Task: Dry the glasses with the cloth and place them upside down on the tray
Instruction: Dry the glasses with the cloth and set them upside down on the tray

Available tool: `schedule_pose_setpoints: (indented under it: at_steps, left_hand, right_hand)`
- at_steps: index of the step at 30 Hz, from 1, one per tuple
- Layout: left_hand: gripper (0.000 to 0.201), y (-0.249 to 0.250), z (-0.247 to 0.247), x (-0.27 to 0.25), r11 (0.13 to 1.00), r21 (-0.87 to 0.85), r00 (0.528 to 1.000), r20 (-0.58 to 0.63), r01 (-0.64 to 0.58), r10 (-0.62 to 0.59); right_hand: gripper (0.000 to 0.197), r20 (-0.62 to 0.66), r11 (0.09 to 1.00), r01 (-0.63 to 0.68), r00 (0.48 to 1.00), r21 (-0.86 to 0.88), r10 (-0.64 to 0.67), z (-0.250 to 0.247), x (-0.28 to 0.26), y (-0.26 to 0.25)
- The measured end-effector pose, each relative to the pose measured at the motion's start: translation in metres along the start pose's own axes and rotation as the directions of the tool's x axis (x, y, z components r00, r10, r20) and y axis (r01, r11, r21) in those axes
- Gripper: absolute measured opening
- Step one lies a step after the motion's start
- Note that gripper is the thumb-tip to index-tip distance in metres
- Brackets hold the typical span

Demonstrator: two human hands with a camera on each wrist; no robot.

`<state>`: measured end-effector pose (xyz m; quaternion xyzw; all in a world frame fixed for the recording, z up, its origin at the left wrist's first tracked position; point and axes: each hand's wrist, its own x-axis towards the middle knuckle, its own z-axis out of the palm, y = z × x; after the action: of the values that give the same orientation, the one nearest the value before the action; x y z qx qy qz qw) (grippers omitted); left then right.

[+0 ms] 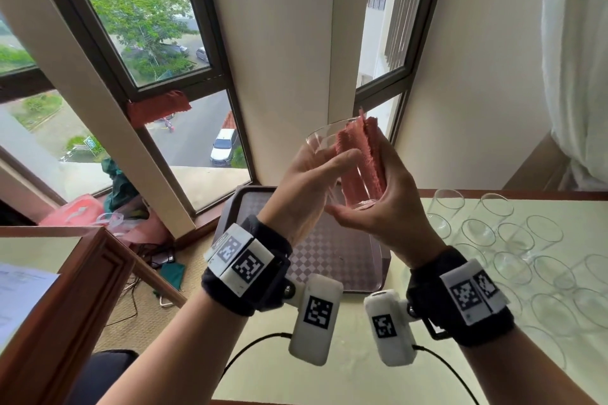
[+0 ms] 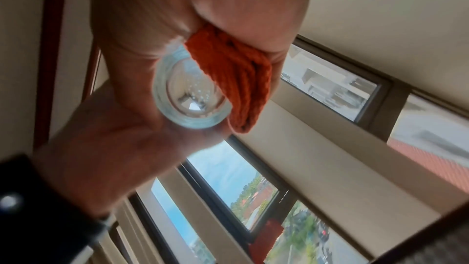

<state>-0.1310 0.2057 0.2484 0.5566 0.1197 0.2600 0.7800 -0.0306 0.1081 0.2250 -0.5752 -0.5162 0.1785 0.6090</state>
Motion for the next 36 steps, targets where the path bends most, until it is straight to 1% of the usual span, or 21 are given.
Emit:
schedule_pose_setpoints:
  at_steps: [1, 3, 5, 6, 8, 9, 11, 13, 16, 18, 20, 21, 23, 25, 27, 28, 30, 32, 33, 34, 36]
  left_hand:
    - [0.034, 0.000, 0.001, -0.001, 1.000, -0.010, 1.000, -0.004, -0.007, 0.007]
    - [0.042, 0.001, 0.002, -0.002, 0.999, 0.002, 0.999, -0.020, -0.032, 0.032]
    - [0.043, 0.003, 0.004, -0.003, 0.999, 0.017, 0.998, -0.034, -0.051, 0.051]
    - [0.047, 0.002, 0.003, -0.004, 0.998, 0.018, 0.998, -0.010, -0.057, 0.057]
    - [0.063, 0.002, 0.001, -0.006, 0.999, 0.013, 0.998, 0.044, -0.040, 0.040]
    - [0.067, 0.001, -0.002, -0.006, 1.000, 0.009, 0.998, 0.056, -0.020, 0.020]
    - [0.065, 0.000, -0.005, -0.007, 1.000, 0.027, 0.997, 0.077, 0.014, -0.016]
    - [0.058, 0.000, -0.008, -0.005, 0.999, 0.039, 0.999, 0.046, 0.020, -0.022]
    - [0.037, 0.004, -0.007, -0.006, 1.000, 0.021, 0.999, 0.031, 0.013, -0.014]
    - [0.037, 0.006, -0.004, -0.006, 1.000, 0.020, 1.000, 0.031, 0.006, -0.007]
    - [0.052, 0.005, 0.000, -0.005, 1.000, 0.024, 1.000, 0.005, -0.010, 0.010]
    - [0.059, 0.004, 0.002, -0.004, 0.999, 0.033, 1.000, -0.006, -0.024, 0.024]
    - [0.060, 0.003, 0.001, -0.004, 0.999, 0.010, 0.999, 0.029, -0.033, 0.033]
    - [0.063, 0.001, -0.002, -0.006, 0.999, -0.027, 0.998, 0.053, -0.017, 0.018]
    - [0.068, 0.000, -0.004, -0.005, 1.000, -0.019, 0.999, 0.034, 0.006, -0.006]
    - [0.065, -0.001, -0.004, -0.003, 1.000, 0.000, 1.000, 0.016, 0.015, -0.015]
    - [0.049, -0.002, -0.005, -0.001, 1.000, 0.014, 0.999, -0.033, 0.024, -0.024]
    - [0.051, 0.000, -0.003, -0.002, 0.999, 0.009, 0.997, -0.071, 0.041, -0.040]
    - [0.050, -0.002, -0.003, -0.001, 0.999, 0.009, 0.997, -0.070, 0.041, -0.040]
    - [0.045, -0.003, -0.002, -0.002, 0.999, 0.011, 0.997, -0.067, 0.034, -0.034]
    - [0.040, -0.005, 0.000, -0.002, 0.999, 0.000, 0.996, -0.081, 0.041, -0.041]
  right_hand:
    - [0.102, 0.001, 0.999, 0.031, 1.000, -0.031, -0.031, 0.001, 0.001, 0.001]
    - [0.100, 0.016, 1.000, 0.021, 1.000, -0.004, -0.021, 0.003, 0.003, 0.000]
    - [0.095, 0.062, 0.992, -0.051, 0.997, 0.118, 0.044, 0.003, 0.001, -0.004]
    - [0.090, 0.087, 0.978, -0.089, 0.993, 0.186, 0.074, 0.003, -0.001, -0.005]
    - [0.082, 0.119, 0.950, -0.141, 0.987, 0.280, 0.111, 0.001, -0.005, -0.007]
    - [0.081, 0.121, 0.946, -0.146, 0.986, 0.290, 0.114, -0.001, -0.005, -0.007]
    - [0.083, 0.095, 0.963, -0.117, 0.991, 0.242, 0.096, -0.002, -0.004, -0.008]
    - [0.092, 0.046, 0.985, -0.070, 0.997, 0.159, 0.064, -0.001, -0.002, -0.007]
    - [0.110, 0.010, 0.998, 0.042, 0.999, -0.040, -0.042, 0.001, 0.001, 0.000]
    - [0.112, 0.006, 0.992, 0.079, 0.997, -0.099, -0.079, 0.003, 0.001, 0.002]
    - [0.110, 0.024, 0.998, 0.045, 0.999, -0.046, -0.044, 0.003, 0.001, 0.001]
    - [0.106, 0.045, 1.000, -0.005, 0.999, 0.025, 0.004, 0.002, 0.000, 0.000]
    - [0.094, 0.113, 0.974, -0.122, 0.988, 0.192, 0.101, -0.001, -0.002, -0.003]
    - [0.087, 0.157, 0.955, -0.164, 0.979, 0.246, 0.127, -0.006, -0.001, -0.003]
    - [0.088, 0.136, 0.963, -0.157, 0.982, 0.218, 0.129, -0.007, 0.001, -0.002]
    - [0.091, 0.104, 0.973, -0.145, 0.986, 0.180, 0.127, -0.007, 0.002, -0.001]
    - [0.103, 0.039, 0.995, -0.093, 0.995, 0.042, 0.092, -0.004, 0.003, 0.002]
    - [0.113, 0.011, 0.995, -0.028, 1.000, -0.096, 0.029, -0.002, 0.004, 0.007]
    - [0.115, 0.012, 0.991, -0.007, 1.000, -0.134, 0.009, -0.001, 0.004, 0.008]
    - [0.117, 0.018, 0.990, -0.007, 1.000, -0.142, 0.009, 0.000, 0.004, 0.009]
    - [0.115, 0.050, 0.996, -0.046, 0.997, -0.082, 0.051, -0.002, 0.004, 0.009]
